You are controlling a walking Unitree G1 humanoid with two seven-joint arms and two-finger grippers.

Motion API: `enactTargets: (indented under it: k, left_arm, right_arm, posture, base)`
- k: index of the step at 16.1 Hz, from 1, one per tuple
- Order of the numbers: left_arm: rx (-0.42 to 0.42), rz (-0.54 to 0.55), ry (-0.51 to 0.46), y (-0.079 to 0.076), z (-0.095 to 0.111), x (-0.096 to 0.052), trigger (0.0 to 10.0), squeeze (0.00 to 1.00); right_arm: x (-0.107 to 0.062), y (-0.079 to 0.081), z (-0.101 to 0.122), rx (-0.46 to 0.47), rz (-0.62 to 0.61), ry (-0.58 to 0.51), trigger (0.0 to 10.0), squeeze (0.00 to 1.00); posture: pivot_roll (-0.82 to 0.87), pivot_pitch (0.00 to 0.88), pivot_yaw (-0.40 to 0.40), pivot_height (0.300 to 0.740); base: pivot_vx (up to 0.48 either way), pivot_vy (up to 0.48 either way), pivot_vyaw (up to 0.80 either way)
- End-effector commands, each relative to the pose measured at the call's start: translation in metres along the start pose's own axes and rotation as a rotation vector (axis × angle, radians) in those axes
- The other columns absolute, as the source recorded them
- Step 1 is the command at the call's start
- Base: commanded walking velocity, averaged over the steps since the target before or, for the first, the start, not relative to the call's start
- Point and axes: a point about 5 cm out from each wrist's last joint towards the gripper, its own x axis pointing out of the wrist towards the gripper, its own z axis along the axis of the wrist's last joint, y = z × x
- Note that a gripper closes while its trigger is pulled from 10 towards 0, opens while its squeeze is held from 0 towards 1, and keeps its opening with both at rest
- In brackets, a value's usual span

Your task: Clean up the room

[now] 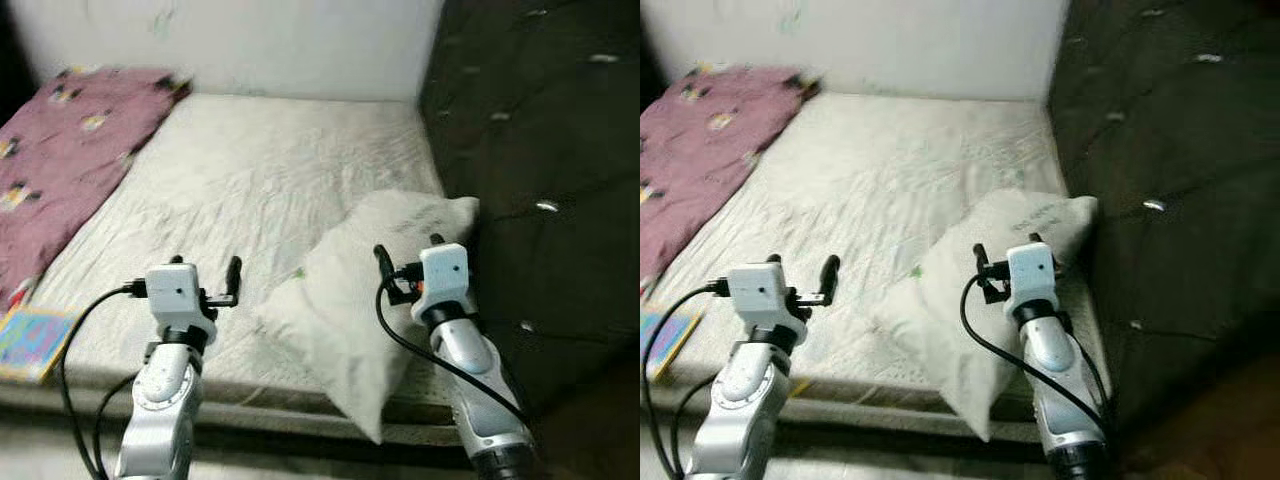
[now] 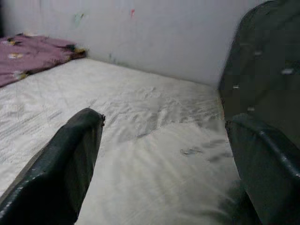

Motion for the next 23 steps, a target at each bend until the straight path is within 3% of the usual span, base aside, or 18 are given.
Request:
enactTargets:
  k: [1,8,13,14,17,23]
  left_arm:
    - [0.005,-0.016,-0.009,-0.001,0.002,0.0,10.0,0.0]
    - [0.0,-0.007,-0.007,-0.001,0.001,0.001,10.0,0.0]
    - [-0.005,0.005,-0.006,0.0,0.001,0.001,10.0,0.0]
    - [-0.006,0.006,-0.005,0.0,0.0,0.0,10.0,0.0]
    - [-0.002,0.007,-0.001,0.001,0.0,-0.001,10.0,0.0]
    - [0.028,0.016,0.033,0.014,-0.003,-0.019,10.0,0.0]
  right_arm:
    - [0.002,0.0,0.0,0.0,0.002,0.001,10.0,0.0]
    - [0.003,0.0,-0.001,-0.006,0.004,0.003,10.0,0.0]
    - [0.002,-0.001,-0.002,-0.004,0.007,0.006,10.0,0.0]
    - [0.002,0.0,-0.001,-0.048,0.02,-0.004,10.0,0.0]
    - [0.003,0.003,-0.002,-0.017,0.027,-0.001,10.0,0.0]
    - [-0.002,-0.002,-0.004,0.006,0.015,0.018,10.0,0.0]
  posture:
    - [0.02,0.016,0.011,0.74]
    - [0.02,0.016,0.011,0.74]
    - [0.02,0.016,0.009,0.74]
    - [0.02,0.016,0.009,0.74]
    - [0.03,0.016,0.006,0.74]
    - [0.03,0.038,-0.004,0.74]
  base:
    - [0.349,0.0,0.0]
    - [0.334,0.0,0.0]
    - [0.0,0.0,0.0]
    - [0.0,0.0,0.68]
    - [0.0,0.0,0.69]
    - [0.0,0.0,0.0]
